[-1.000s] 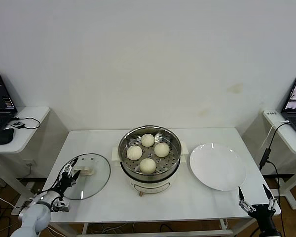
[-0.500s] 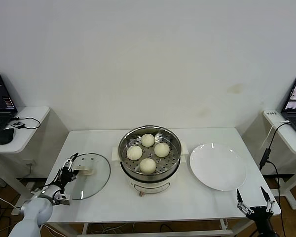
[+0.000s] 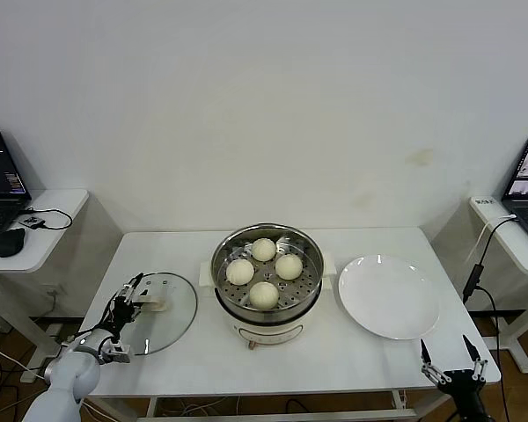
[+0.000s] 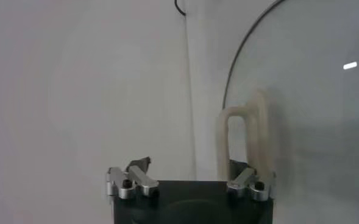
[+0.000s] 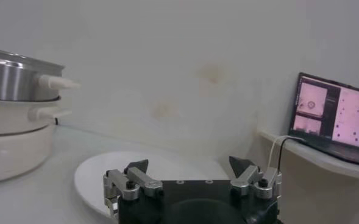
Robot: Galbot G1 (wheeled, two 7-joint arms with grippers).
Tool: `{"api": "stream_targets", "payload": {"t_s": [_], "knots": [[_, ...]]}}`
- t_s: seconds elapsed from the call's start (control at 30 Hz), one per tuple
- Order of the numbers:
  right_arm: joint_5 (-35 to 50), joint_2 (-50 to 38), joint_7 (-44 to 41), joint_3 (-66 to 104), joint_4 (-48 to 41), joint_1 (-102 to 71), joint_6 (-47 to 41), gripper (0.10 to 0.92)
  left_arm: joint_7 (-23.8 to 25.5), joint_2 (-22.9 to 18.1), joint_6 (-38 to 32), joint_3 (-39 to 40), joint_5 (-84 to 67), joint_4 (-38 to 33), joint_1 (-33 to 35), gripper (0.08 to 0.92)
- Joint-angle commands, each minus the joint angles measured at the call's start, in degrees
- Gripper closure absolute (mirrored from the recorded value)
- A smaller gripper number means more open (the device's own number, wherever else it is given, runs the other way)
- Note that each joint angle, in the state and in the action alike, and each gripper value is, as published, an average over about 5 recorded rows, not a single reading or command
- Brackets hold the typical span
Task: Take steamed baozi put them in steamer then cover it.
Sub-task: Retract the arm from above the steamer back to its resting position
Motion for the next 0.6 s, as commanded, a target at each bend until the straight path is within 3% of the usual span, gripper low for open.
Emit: {"api": "stream_targets", "payload": {"t_s": [0.03, 0.37, 0.5, 0.6], "knots": [[-0.13, 0.13, 0.00, -0.28, 0.04, -0.02, 0.06, 0.202, -1.00, -0.20, 0.07, -0.06, -0.29, 0.53, -0.10, 0.424], [-0.39, 0.05, -0.02, -1.15, 0.18, 0.19, 0.16, 0.202, -3.89, -0.42, -0.59, -1.89, -1.02, -1.68, 2.22, 0.710], [-0.48, -0.16, -0.01, -1.23, 0.37, 0.16, 0.25, 0.203, -5.49, 0.08, 0.81, -4.11, -1.30, -7.18, 5.28, 0.820], [-0.65, -0.27, -0.02, -1.39, 0.39, 0.20, 0.30, 0.203, -6.44, 0.67, 4.18, -6.02, -1.57, -13.05, 8.17, 0.853]]}}
